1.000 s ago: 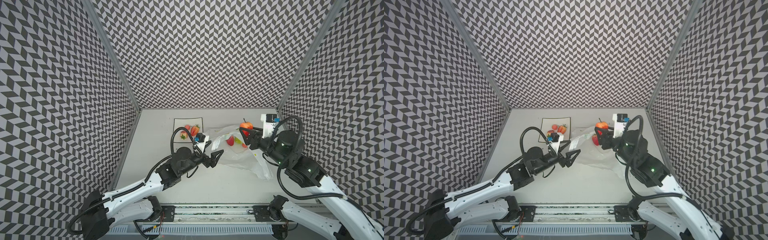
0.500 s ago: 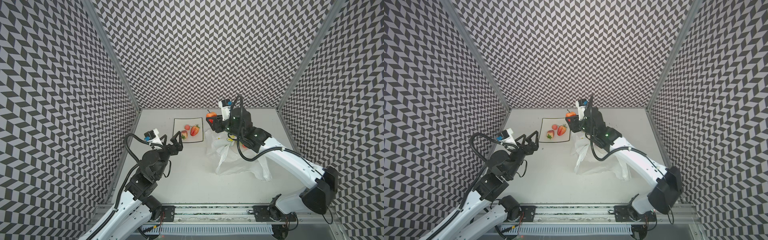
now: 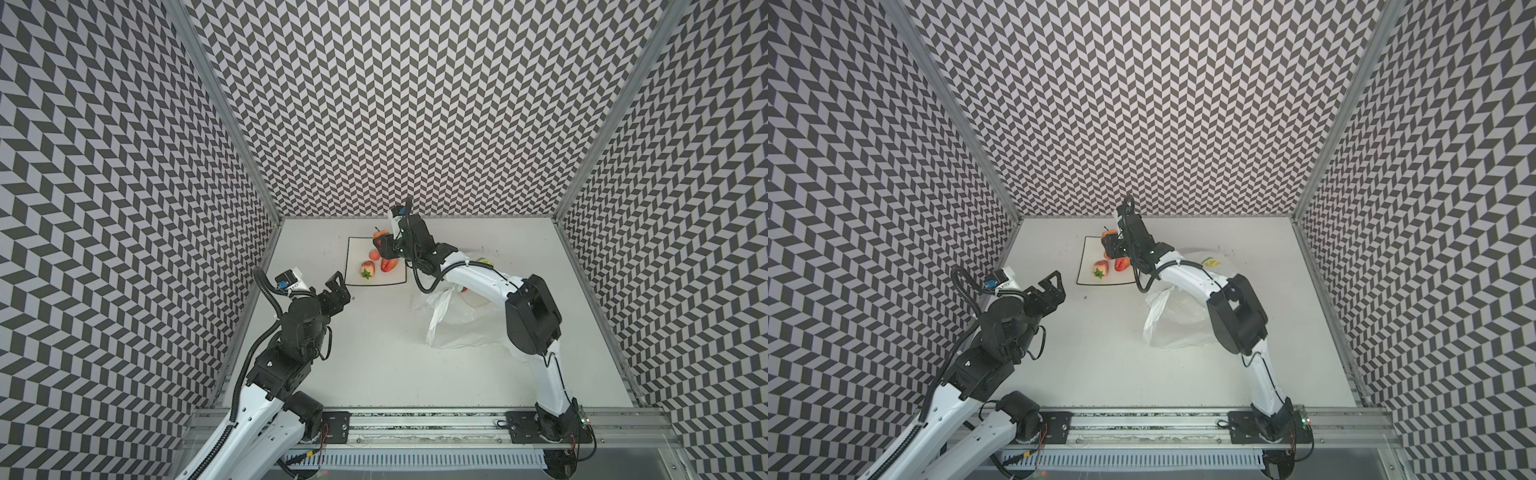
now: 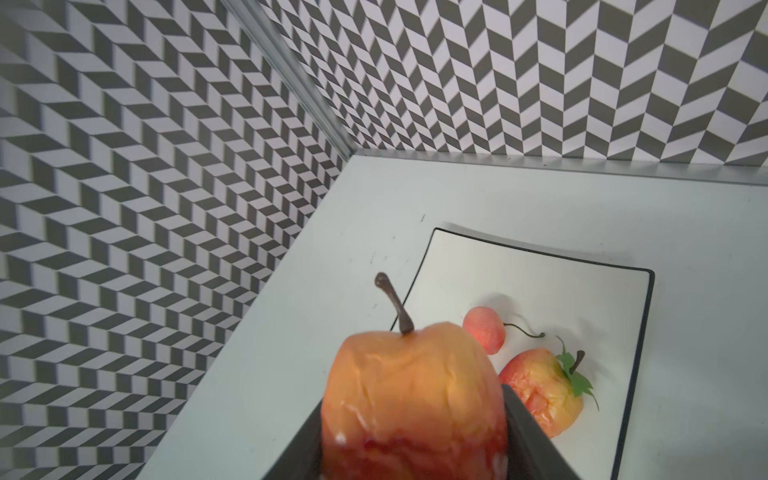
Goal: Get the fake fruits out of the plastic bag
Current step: 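Carry the apple toward the plate with the right gripper while the left releases the bag, then lower the yellow-red apple onto the white plate and open the right gripper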
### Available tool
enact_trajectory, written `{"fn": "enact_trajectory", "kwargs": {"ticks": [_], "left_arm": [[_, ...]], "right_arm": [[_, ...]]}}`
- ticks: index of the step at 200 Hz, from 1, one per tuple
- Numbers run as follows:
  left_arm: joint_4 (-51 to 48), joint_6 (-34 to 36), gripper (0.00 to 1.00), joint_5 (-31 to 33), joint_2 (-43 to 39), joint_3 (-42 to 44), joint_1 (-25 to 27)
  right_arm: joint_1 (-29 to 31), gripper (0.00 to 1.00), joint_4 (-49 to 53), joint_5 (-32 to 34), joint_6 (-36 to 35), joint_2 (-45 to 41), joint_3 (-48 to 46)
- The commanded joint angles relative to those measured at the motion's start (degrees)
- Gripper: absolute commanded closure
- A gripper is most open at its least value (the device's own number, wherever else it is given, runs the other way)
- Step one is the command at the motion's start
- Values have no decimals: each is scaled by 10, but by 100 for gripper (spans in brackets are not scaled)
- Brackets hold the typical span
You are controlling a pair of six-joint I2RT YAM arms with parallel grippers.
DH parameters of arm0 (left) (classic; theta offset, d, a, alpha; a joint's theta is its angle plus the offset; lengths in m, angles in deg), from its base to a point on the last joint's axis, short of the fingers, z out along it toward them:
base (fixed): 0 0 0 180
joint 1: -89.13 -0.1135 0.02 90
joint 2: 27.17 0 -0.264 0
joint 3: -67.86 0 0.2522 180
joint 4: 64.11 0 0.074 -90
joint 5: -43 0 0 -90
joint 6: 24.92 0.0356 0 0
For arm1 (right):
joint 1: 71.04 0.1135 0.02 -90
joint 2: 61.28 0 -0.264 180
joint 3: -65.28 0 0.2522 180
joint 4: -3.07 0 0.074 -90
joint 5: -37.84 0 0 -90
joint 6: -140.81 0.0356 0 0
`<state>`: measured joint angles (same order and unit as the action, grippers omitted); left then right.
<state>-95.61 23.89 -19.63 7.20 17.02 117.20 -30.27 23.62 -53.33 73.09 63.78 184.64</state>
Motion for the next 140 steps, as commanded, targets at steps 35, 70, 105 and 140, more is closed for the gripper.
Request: {"fn": "enact_trajectory", "kwargs": {"ticks": [35,70,105,140], "left_arm": [[10,30,10,-2,12,-13,-3],[25,39,10,-8,29,-11,-3],[35,48,10,-16,46,-12,-3],[39,54,10,-17,52,-14,-4]], "right_arm": [[-41,62,12,12,-17,107,119],[-61,61,38,4,-31,148,148],[-66,60,48,18,-29,172,147],[-70,59,58,32,-23,193,149]]}}
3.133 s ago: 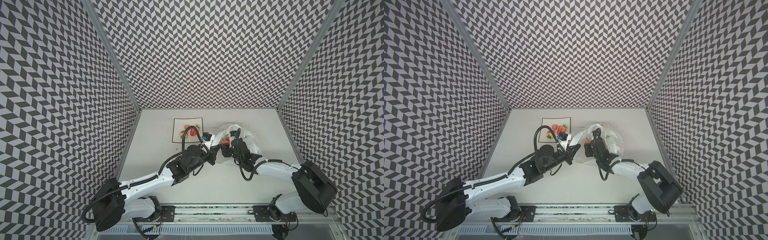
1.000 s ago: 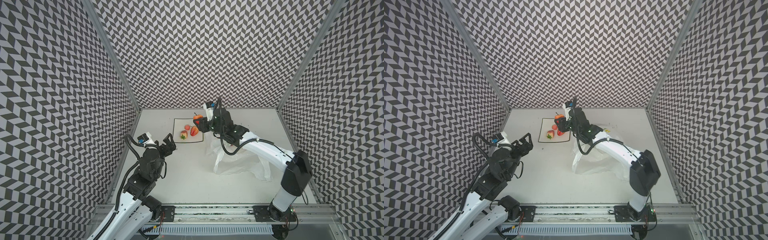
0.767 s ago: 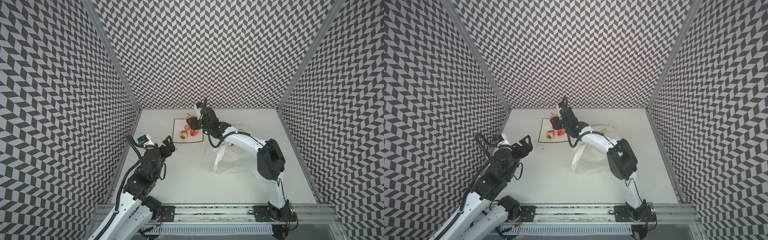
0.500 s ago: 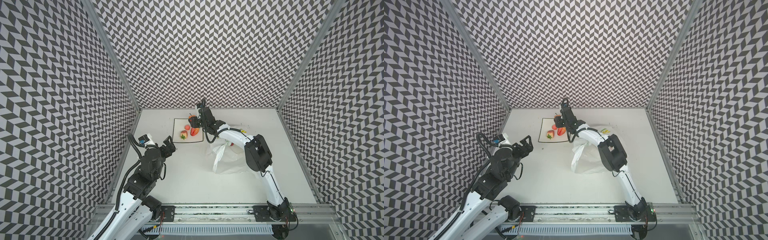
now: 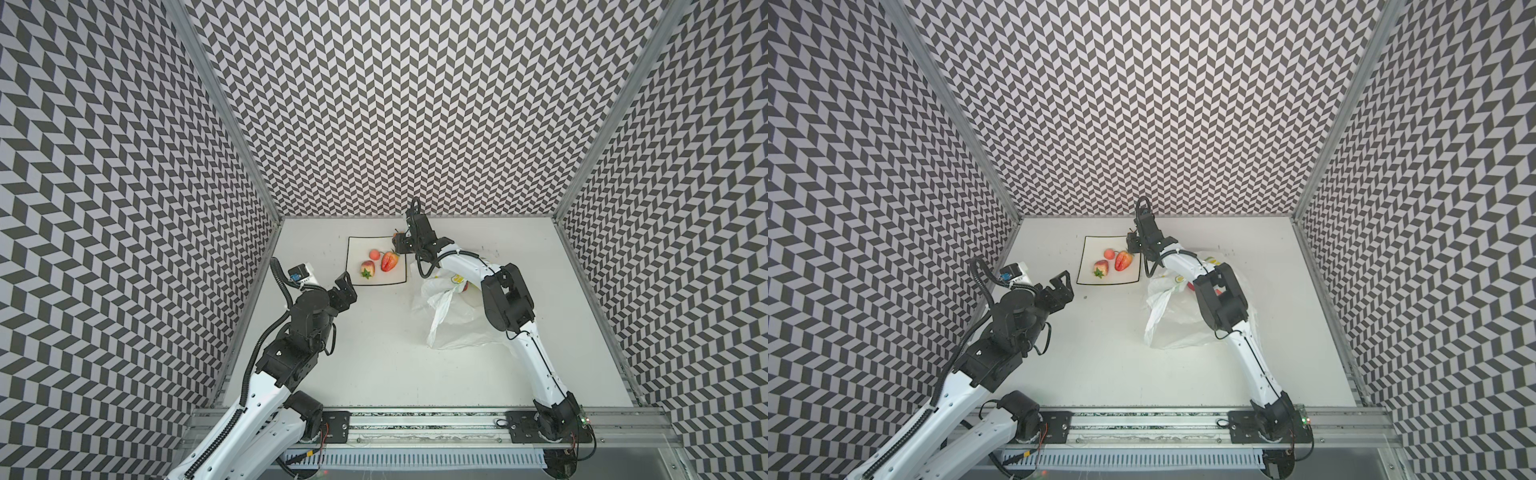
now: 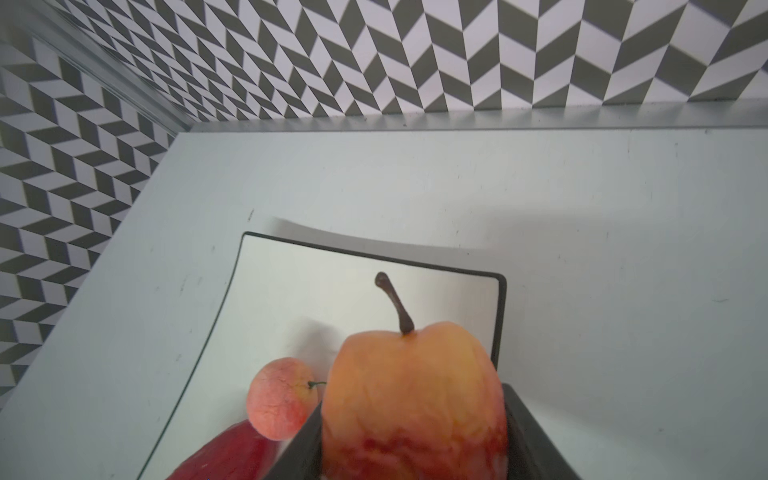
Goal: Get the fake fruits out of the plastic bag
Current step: 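Lower the yellow-red apple onto the white plate and open the right gripper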
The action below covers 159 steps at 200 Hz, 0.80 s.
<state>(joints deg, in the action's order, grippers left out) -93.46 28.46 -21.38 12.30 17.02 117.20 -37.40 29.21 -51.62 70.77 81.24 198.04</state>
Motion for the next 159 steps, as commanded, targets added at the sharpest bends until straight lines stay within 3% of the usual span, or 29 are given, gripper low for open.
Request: {"fn": "enact_trajectory", "kwargs": {"ticks": [1,38,125,159], "left_arm": [[18,8,10,1,1,-14,-4],[21,8,10,1,5,-13,-4],[21,9,10,-2,5,-16,-5],[40,21,10,-30,6,-15,-5]], "right_arm": [[1,59,2,15,0,19,16],[5,54,14,-17,-5,40,32],[10,23,-33,-80,19,7,19],[9,21,-36,-78,21,-32,18]]}}
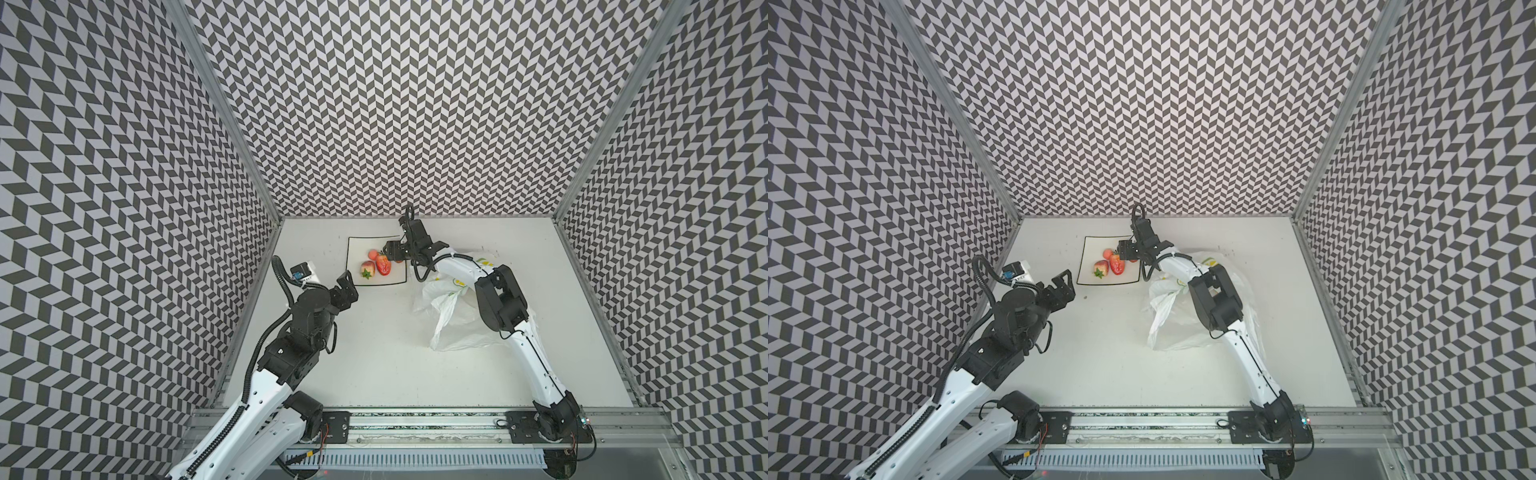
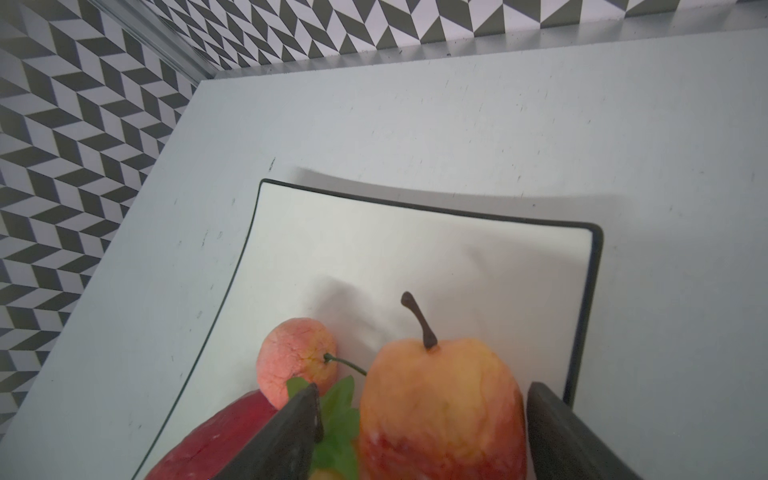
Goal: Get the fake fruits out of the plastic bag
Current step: 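Lower the yellow-red apple onto the white plate and open the right gripper, then move the right gripper back to the bag while the left gripper grasps the bag edge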
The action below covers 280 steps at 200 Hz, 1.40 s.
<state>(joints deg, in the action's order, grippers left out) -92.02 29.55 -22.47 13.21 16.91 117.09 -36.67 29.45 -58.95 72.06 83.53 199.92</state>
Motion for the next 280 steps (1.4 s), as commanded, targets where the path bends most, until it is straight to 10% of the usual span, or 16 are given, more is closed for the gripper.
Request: {"fn": "enact_trajectory", "kwargs": {"ticks": [1,154,280], "left_arm": [[26,10,10,-20,-3,-14,-4],[187,162,10,-444,70,-24,17],[135,273,0,-405,237,-103,226]], "right_arm": [[2,21,-38,-5,9,-56,-1],[-6,24,54,4,-62,-552,-332],[-7,26,262,127,2,-932,-607]]}}
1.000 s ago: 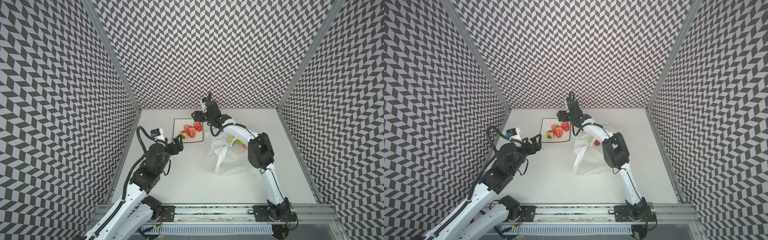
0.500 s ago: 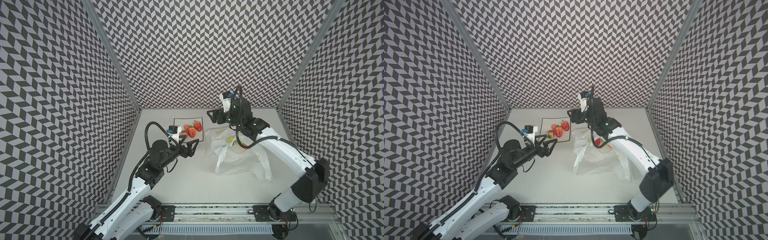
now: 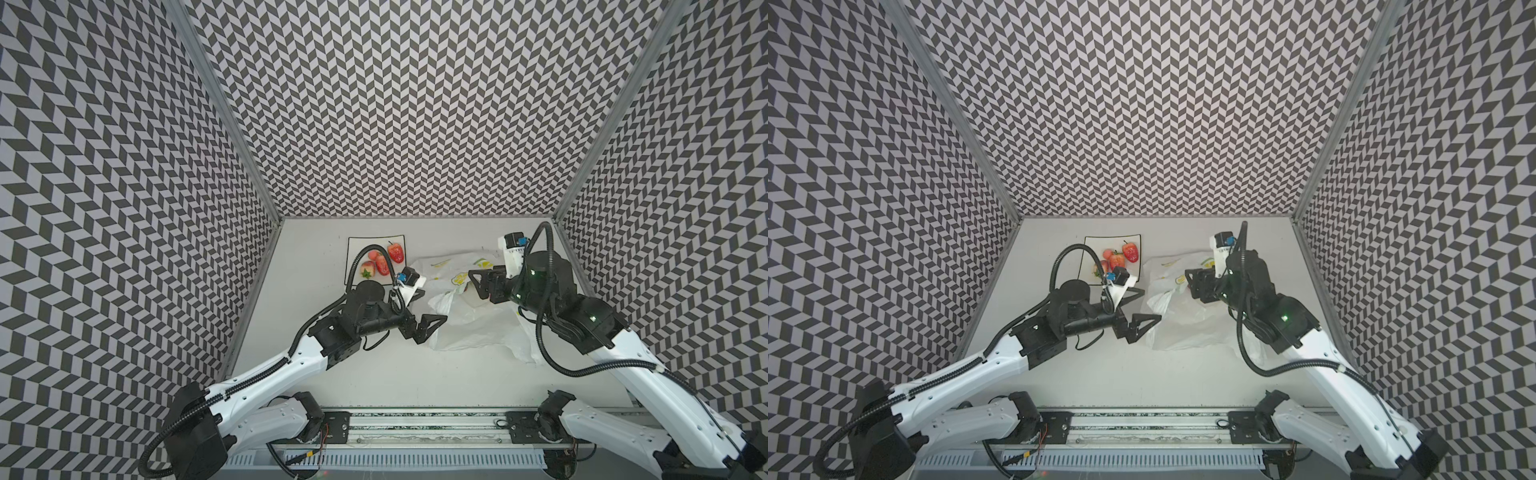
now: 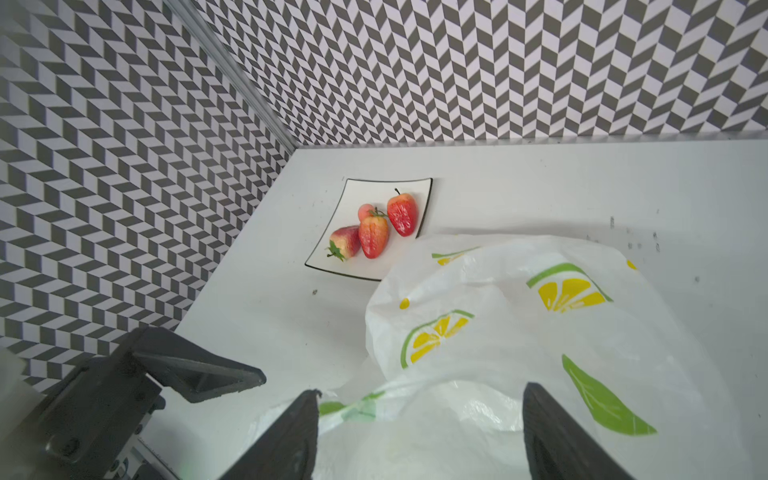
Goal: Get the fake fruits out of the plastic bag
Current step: 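Move the right gripper back to the bag while the left gripper grasps the bag edge, then lower the open right gripper into the bag toward the remaining fruits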
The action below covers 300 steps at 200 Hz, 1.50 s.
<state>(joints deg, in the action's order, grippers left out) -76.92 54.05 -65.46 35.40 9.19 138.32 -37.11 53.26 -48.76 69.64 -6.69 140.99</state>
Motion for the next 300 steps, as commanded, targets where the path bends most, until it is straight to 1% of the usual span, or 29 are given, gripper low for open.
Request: {"fn": "enact_trajectory", "kwargs": {"ticks": [1,31,49,56,72,90,105,128,145,168,184,191,205,221,241,262,280,300], "left_arm": [[-16,28,0,24,16,-26,14],[-34,34,5,41,47,-44,26],[-59,30,13,63,70,-59,30],[-64,26,18,73,77,-62,30],[-63,14,38,89,84,-64,30],[-48,1,59,97,82,-59,30],[-35,-10,72,103,78,-56,30],[-16,-28,90,110,73,-49,30],[-3,-39,100,118,69,-44,30],[16,-53,100,129,62,-36,29],[24,-62,100,133,58,-31,29],[27,-66,100,133,57,-29,29],[32,-72,100,131,56,-26,29],[34,-76,100,127,58,-25,30],[33,-78,100,125,57,-26,30],[33,-76,100,125,53,-26,30],[36,-76,100,124,50,-24,30],[35,-76,100,122,50,-26,30]], "right_arm": [[-3,26,25,25,26,-32,-19],[-3,27,39,38,27,-68,-33],[-3,31,36,11,7,-84,-46],[-1,33,34,-4,-1,-89,-53],[1,37,24,-42,-17,-102,-71],[12,40,5,-66,-25,-118,-91],[30,41,-12,-73,-26,-127,-108],[75,44,-43,-73,-24,-127,-136],[108,44,-71,-69,-15,-114,-165],[120,46,-137,-93,22,-98,-233],[121,48,-191,-97,47,-86,-270],[121,50,-209,-85,54,-79,-281],[120,54,-236,-40,80,-57,-294],[120,53,-274,-19,104,-23,-298],[120,52,-306,3,161,32,-291],[118,51,-311,36,226,94,-274],[111,50,-331,47,264,140,-261],[88,49,-351,36,312,185,-255]]}}
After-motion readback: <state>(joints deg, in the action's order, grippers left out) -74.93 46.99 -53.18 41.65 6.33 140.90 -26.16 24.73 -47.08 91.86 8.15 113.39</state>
